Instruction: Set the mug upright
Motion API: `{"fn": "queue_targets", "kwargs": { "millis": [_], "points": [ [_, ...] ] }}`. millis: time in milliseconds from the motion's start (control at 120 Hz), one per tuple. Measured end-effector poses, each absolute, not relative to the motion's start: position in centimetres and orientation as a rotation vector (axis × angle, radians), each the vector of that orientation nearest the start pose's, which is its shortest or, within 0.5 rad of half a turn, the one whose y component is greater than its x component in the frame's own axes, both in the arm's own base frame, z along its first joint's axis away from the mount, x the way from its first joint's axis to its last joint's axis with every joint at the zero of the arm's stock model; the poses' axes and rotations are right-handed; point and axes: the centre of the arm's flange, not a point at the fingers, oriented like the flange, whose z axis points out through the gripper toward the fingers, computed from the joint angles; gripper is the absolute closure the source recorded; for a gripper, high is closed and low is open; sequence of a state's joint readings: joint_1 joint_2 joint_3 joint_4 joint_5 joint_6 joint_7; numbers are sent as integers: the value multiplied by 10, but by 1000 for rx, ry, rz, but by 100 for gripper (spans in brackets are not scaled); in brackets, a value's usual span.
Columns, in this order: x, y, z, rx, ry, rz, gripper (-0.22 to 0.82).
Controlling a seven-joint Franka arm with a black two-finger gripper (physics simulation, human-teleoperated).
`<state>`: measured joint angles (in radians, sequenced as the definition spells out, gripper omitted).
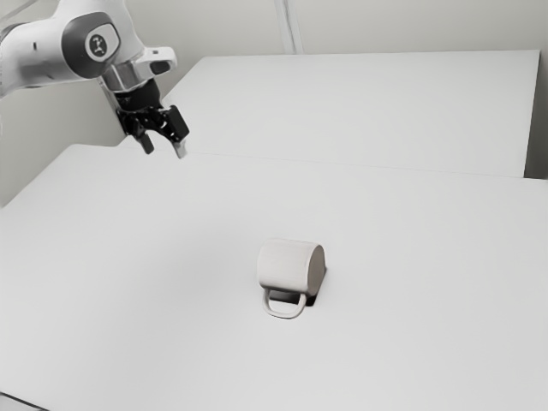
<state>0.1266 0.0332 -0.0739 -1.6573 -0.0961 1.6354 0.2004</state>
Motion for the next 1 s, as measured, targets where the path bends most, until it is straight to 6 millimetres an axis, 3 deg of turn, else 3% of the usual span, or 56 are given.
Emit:
{"fn": "queue_targets", "kwargs": {
  "millis": [175,317,450,517,633,683,842,1000],
  "points": [
    [545,-3,537,-3512,188,169,0],
    [533,-15,481,-3745,136,309,0],
    [532,-16,436,-3892,94,361,0],
    [528,-3,411,-3960,8,363,0],
    [521,45,374,-4070,-257,226,0],
    [521,56,365,-4099,-310,150,0],
    [523,35,351,-4154,-222,-14,0],
    [519,29,318,-4232,-309,-197,0]
  ]
}}
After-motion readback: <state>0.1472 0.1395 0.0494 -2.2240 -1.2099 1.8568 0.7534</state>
